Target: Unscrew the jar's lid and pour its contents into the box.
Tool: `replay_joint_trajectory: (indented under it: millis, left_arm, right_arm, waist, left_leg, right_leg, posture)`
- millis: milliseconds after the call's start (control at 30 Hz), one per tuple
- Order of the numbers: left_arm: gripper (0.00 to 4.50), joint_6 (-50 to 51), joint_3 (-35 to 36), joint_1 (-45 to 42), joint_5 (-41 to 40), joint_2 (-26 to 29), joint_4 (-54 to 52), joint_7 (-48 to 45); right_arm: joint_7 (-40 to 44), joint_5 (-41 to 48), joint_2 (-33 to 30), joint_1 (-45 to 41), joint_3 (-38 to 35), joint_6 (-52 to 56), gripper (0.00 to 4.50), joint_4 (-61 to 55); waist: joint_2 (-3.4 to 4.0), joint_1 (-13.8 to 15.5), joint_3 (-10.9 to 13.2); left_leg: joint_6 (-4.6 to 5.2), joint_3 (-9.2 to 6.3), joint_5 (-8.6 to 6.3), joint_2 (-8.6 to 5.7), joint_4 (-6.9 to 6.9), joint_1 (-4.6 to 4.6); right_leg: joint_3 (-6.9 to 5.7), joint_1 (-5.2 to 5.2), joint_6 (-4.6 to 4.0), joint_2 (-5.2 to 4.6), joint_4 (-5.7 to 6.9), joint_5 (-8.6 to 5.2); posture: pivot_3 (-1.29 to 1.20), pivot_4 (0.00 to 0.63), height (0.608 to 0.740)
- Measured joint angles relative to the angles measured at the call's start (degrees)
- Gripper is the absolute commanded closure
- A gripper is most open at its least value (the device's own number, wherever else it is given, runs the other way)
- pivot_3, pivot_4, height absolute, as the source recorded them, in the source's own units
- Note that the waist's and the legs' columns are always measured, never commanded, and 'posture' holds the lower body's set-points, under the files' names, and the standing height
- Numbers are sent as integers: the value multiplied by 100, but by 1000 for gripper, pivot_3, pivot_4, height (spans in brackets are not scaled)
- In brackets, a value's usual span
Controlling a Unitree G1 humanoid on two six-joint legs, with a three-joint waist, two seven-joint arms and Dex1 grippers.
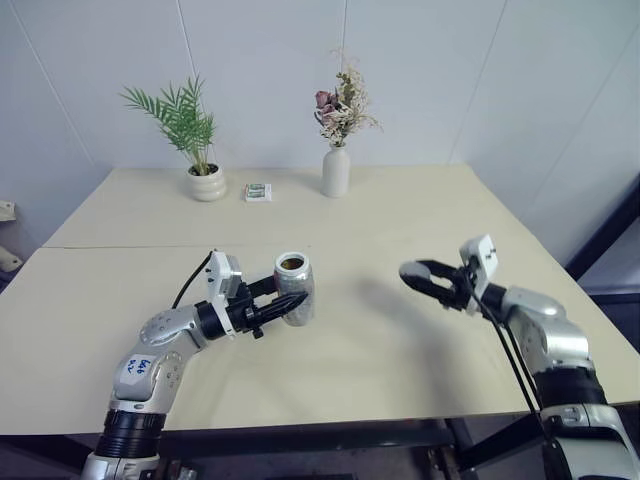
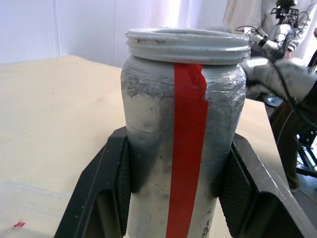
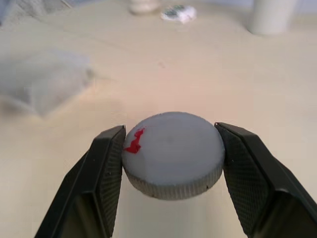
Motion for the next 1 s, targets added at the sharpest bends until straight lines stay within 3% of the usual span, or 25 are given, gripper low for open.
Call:
replay_joint_trajectory:
  millis: [300, 467, 500, 567, 800, 1000]
  left_arm:
    - [2550, -85, 57, -134, -177, 112, 1, -274]
    - [2550, -526, 63, -143, -24, 132, 122, -298]
    - [2550, -549, 86, -152, -19, 144, 200, -288]
    - [2550, -551, 185, -161, -20, 179, 243, -212]
    - [2550, 559, 619, -172, -655, 603, 87, 100]
    - [2550, 953, 1239, -203, -864, 1128, -42, 526]
  right_arm:
    - [-479, -496, 158, 70, 63, -1017, 1965, 1244]
    - [-639, -496, 184, 50, 2, -1060, 251, 1346]
    - [-622, -493, 184, 50, -2, -1057, 48, 1344]
    - [-545, -449, 180, 64, -5, -1012, 48, 1265]
    - [-106, 113, -179, 311, -4, -25, 48, -959]
    - [56, 871, -603, 295, 83, 1336, 48, -3179]
  waist:
    - [-2, -24, 1]
    - [-4, -17, 2]
    - [-4, -17, 2]
    - [-6, -33, 3]
    - [-5, -122, 3]
    - [-9, -157, 5]
  left_leg:
    - [4, 60, 3, -1, 29, 16]
    - [22, 83, 10, -8, 44, 17]
    - [24, 85, 12, -9, 46, 16]
    - [26, 91, 12, -9, 46, 16]
    - [26, 89, 8, -7, 39, 14]
    - [22, 89, 1, -2, 35, 15]
  right_leg:
    - [80, 3, 10, 8, -3, 5]
    - [122, 10, -15, 11, -19, 3]
    - [125, 10, -18, 11, -21, 5]
    - [131, 8, -20, 12, -23, 7]
    - [129, -2, 39, 12, -9, 27]
    - [128, -8, 30, 15, -10, 18]
  posture:
    - [0, 150, 740]
    - [0, 150, 740]
    - [0, 150, 740]
    - [0, 150, 740]
    - [0, 150, 740]
    - [0, 150, 740]
